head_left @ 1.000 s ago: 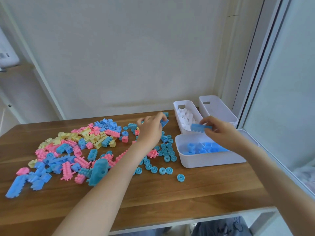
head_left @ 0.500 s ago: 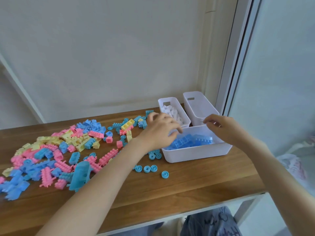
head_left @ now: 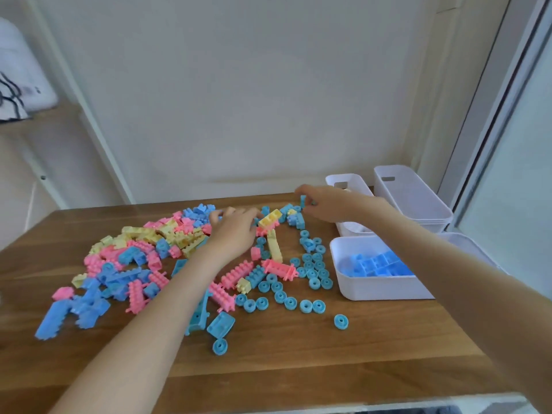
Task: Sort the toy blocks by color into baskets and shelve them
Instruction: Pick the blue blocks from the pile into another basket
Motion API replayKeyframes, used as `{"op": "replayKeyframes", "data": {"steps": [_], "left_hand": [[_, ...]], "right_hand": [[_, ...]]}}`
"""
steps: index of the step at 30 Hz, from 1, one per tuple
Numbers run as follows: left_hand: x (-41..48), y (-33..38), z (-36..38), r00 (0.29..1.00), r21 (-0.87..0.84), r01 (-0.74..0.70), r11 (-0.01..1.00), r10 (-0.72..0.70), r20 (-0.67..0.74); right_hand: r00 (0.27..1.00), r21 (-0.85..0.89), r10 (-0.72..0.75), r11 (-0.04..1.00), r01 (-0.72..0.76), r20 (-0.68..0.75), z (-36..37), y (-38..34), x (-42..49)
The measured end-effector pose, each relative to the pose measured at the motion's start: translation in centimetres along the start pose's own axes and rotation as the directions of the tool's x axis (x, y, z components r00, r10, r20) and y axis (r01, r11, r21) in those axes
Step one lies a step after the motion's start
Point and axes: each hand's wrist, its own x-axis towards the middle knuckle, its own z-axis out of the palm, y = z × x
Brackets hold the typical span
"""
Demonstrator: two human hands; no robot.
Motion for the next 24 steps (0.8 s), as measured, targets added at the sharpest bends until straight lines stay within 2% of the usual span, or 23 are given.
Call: {"op": "replayKeyframes", "data": {"steps": [4, 8, 12, 17, 20, 24], "left_hand": [[1.7, 0.9, 0.3, 0.999, 0.169, -0.04, 0.985, 0.034, 0.037], [3.9, 1.9, 0.8, 0.996, 0.103, -0.085, 0.991, 0.089, -0.031], [5.6, 3.4, 2.9, 0.988, 0.212, -0.142, 0.967, 0.152, -0.03], [6.7, 3.7, 4.9, 0.988, 0.211, -0.145, 0.967, 0.152, -0.021], [6.9, 4.2, 5.2, 0.989, 0.204, -0.142, 0.969, 0.148, -0.017], [7.3, 4.8, 5.5, 0.988, 0.154, -0.146, 0.977, 0.153, -0.031]], "right_hand": [[0.984, -0.124, 0.099, 0.989, -0.081, 0.145, 1.9, 0.8, 4.0], [0.975, -0.176, 0.124, 0.98, -0.091, 0.184, 2.5, 1.0, 5.4], [0.982, -0.162, 0.068, 0.986, -0.039, 0.175, 2.8, 0.6, 4.4], [0.924, -0.199, 0.073, 0.98, 0.003, 0.376, 2.8, -1.0, 1.6], [0.92, -0.143, 0.108, 0.988, -0.058, 0.378, 3.2, -0.6, 1.4], [0.937, -0.116, 0.103, 0.991, -0.068, 0.334, 3.5, -0.1, 1.4]]}}
